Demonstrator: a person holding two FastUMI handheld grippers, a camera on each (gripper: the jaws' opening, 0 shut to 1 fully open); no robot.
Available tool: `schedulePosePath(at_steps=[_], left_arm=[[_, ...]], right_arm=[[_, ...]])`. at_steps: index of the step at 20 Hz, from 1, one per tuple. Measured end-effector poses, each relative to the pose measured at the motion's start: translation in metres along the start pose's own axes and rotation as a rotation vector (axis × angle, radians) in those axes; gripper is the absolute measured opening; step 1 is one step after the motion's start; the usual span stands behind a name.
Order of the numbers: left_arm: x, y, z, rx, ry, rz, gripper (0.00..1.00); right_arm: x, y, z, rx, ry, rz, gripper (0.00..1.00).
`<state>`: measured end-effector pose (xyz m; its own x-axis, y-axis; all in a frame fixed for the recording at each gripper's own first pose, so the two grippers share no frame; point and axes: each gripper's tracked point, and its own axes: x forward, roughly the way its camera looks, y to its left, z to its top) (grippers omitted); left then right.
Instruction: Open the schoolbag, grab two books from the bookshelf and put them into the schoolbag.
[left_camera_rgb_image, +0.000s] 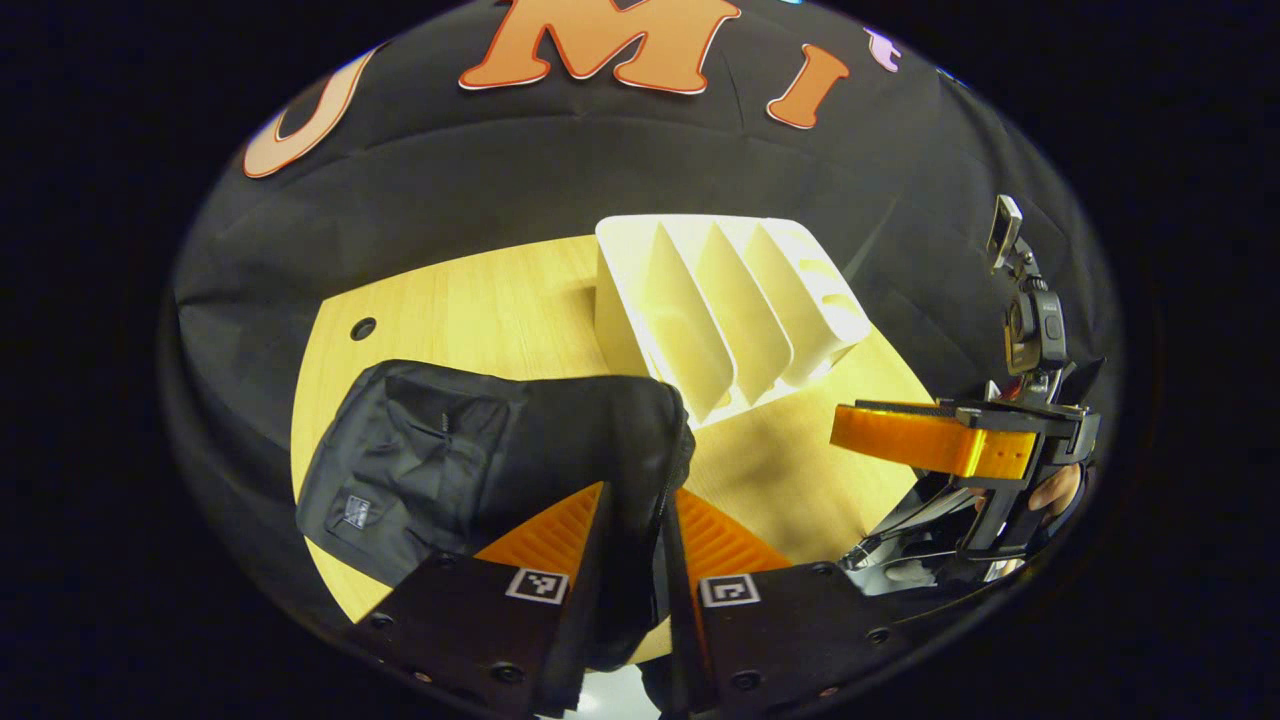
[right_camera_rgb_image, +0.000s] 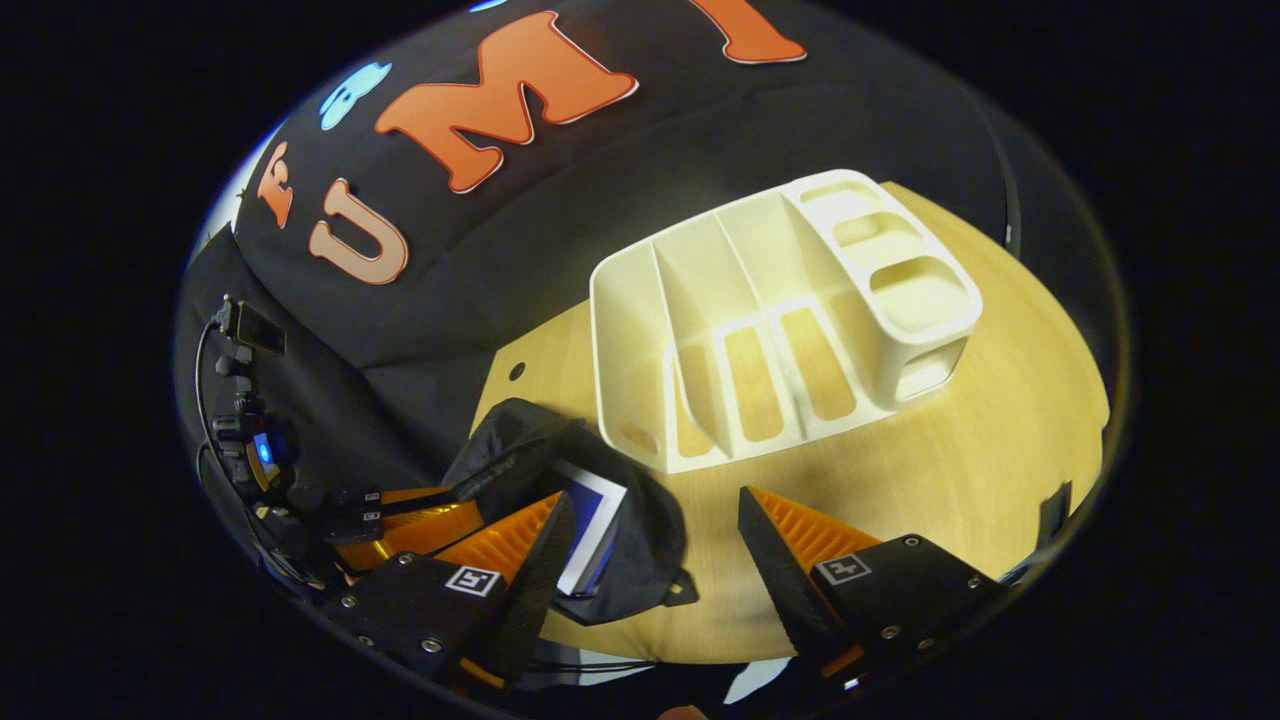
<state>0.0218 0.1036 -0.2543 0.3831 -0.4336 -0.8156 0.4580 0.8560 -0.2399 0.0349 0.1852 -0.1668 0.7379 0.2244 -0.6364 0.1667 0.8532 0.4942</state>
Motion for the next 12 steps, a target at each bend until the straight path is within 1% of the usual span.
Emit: schedulePosePath(at_steps=[2, 3, 4, 5, 6, 7, 8, 9, 10, 12], left_arm=[[-0.003, -0.013, 0.002, 0.017, -0.02, 0.004, 0.47], [-0.005, -0.023, 0.006, 0.016, -0.033, -0.008, 0.51], [-0.007, -0.033, 0.01, 0.017, -0.049, -0.015, 0.62], [-0.011, -0.042, 0.013, 0.022, -0.062, -0.013, 0.65], [-0.013, -0.048, 0.018, 0.029, -0.082, -0.009, 0.8], [-0.018, -0.054, 0.024, 0.039, -0.113, -0.001, 0.88], [-0.022, -0.059, 0.033, 0.052, -0.154, 0.006, 0.9], [-0.027, -0.064, 0.041, 0.058, -0.187, 0.012, 0.9], [-0.031, -0.064, 0.037, 0.058, -0.223, 0.012, 0.9], [-0.032, -0.07, 0.046, 0.039, -0.302, 0.014, 0.92]], right_arm=[[-0.012, -0.01, 0.013, -0.073, -0.036, -0.035, 0.98], [-0.018, -0.011, 0.021, -0.101, -0.055, -0.041, 0.98], [-0.025, -0.013, 0.027, -0.12, -0.074, -0.047, 0.98], [-0.03, -0.014, 0.035, -0.135, -0.091, -0.047, 0.98], [-0.036, -0.016, 0.042, -0.151, -0.108, -0.051, 0.98], [-0.039, -0.014, 0.048, -0.176, -0.125, -0.05, 0.98], [-0.043, -0.019, 0.057, -0.206, -0.152, -0.074, 0.98], [-0.05, -0.023, 0.067, -0.234, -0.182, -0.1, 0.98], [-0.06, -0.024, 0.076, -0.259, -0.209, -0.111, 0.98], [-0.081, -0.019, 0.088, -0.32, -0.265, -0.112, 0.98]])
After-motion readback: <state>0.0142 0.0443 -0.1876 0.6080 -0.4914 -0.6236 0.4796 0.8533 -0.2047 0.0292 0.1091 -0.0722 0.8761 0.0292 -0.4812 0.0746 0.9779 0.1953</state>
